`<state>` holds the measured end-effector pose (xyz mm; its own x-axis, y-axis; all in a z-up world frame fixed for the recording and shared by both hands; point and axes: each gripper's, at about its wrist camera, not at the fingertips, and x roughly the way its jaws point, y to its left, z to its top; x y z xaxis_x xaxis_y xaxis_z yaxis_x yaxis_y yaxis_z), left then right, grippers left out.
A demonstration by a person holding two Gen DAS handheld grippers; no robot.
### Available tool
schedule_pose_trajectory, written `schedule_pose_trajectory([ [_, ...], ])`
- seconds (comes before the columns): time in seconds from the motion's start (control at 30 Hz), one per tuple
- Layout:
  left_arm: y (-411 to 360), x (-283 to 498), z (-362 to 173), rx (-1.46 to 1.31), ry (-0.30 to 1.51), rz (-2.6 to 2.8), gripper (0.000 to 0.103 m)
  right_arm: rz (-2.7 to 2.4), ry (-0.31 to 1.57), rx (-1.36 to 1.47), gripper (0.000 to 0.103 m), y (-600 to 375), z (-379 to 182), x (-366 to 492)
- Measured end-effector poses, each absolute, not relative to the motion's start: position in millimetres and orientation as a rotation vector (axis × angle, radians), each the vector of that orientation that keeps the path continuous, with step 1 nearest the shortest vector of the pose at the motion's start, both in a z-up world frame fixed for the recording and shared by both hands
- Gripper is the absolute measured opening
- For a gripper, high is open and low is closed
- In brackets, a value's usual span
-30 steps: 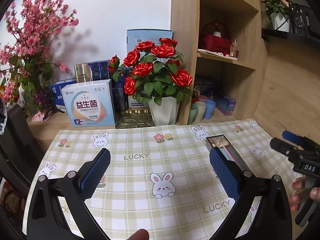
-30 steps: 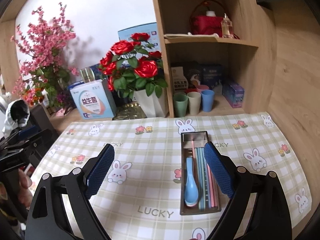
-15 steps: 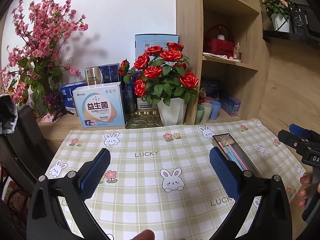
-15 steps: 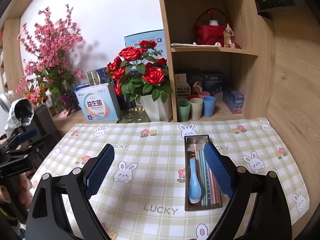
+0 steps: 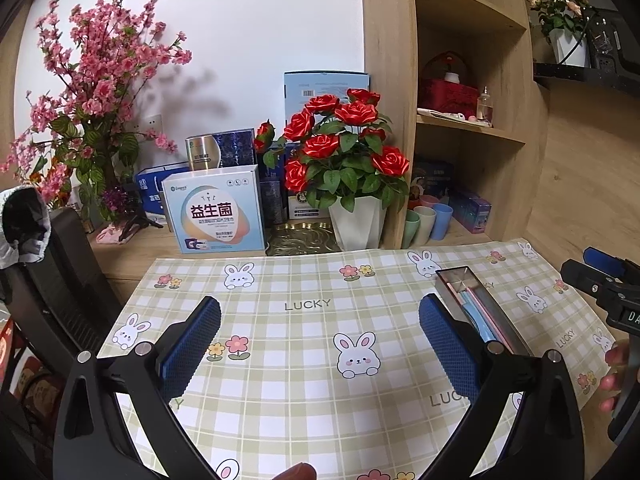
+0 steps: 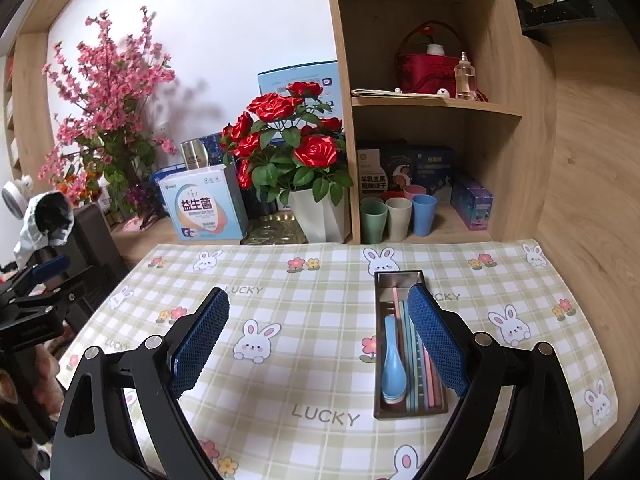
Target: Organize utensils
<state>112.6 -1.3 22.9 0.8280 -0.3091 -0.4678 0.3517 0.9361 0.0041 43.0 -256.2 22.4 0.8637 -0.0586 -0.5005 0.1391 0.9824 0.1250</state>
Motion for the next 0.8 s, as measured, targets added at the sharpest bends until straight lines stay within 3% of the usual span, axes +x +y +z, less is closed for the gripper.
schedule_pose_trajectory([
  [0.8,24.7,104.5,27.4,0.062,0.469,-0.328,0.097,-0.088,0.537,0.150,0.088,-241.5,18.0,50.9],
])
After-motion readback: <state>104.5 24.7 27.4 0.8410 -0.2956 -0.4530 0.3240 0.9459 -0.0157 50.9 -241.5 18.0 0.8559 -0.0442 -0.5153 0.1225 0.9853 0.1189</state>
